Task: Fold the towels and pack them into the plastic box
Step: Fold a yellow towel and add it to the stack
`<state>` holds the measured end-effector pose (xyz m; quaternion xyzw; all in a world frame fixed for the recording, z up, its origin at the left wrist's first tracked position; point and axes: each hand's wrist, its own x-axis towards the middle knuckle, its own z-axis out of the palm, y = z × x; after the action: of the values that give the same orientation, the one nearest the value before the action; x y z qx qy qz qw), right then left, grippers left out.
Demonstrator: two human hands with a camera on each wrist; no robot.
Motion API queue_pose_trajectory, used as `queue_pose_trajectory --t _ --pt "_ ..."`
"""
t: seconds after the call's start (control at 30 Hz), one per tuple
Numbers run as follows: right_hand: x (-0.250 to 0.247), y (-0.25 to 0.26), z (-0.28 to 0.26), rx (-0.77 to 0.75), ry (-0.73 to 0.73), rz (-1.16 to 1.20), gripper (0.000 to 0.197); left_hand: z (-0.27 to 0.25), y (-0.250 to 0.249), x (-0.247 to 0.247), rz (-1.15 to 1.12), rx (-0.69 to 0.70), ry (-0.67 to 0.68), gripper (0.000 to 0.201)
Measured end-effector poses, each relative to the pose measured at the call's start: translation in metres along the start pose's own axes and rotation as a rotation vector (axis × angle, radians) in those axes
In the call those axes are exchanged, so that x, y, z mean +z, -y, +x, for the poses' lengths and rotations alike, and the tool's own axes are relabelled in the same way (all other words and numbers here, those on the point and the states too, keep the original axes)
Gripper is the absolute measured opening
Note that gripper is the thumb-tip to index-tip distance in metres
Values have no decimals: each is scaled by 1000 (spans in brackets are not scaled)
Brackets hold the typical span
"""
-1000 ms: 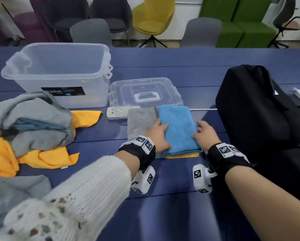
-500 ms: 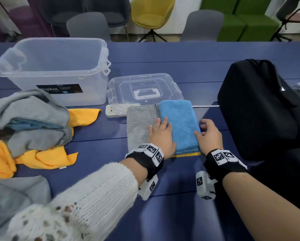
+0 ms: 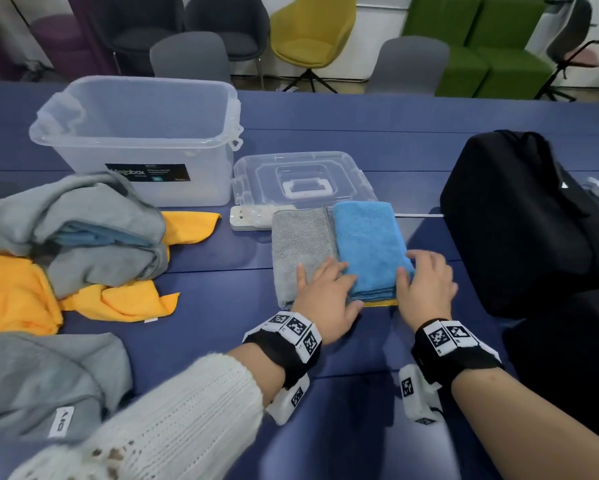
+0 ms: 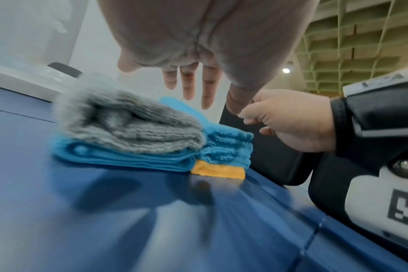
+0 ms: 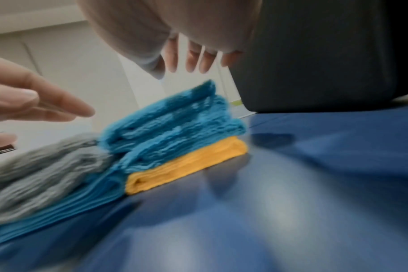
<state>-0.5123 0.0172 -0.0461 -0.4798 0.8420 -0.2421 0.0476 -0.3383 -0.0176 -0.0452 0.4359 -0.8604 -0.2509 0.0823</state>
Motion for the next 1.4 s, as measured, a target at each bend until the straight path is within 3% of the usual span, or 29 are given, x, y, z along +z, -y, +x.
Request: queue_pose_trajectory --t 0.17,0.33,0.5,0.6,0.7,0.77,0.83,0.93,1.03,1.17,1.27,1.4 --pt "19 58 -27 -397 -50 138 28 -48 60 -28 -47 -96 -161 35" --pt "65 142 -66 -680 276 215 29 -111 155 -58 84 -299 -234 37" --pt "105 216 -105 -764 712 -81 38 -152 216 -86 300 -509 -208 48" --pt "126 246 -120 -811 863 -236 52 -158 234 -100 408 -571 -124 56" --pt "144 265 -127 -763 957 -328 62 -155 243 -108 463 -582 -16 55" --pt "149 273 -128 -744 932 -360 58 -153 245 -109 503 -569 -14 48" --pt "147 280 -126 -762 828 -285 42 -151 248 -110 506 -564 -53 45" --pt "127 291 -117 -676 625 127 18 -147 252 -117 461 -561 -89 44" --pt "92 306 -102 -586 442 443 3 -147 255 -137 417 -521 -165 28" --pt "46 331 -81 -560 342 615 8 -154 264 -184 361 -475 -361 23" --pt "11 346 -68 -577 243 721 19 -161 266 -224 275 -514 -416 17" --pt "-36 358 -48 -584 46 885 20 -168 263 -262 165 -532 -517 23"
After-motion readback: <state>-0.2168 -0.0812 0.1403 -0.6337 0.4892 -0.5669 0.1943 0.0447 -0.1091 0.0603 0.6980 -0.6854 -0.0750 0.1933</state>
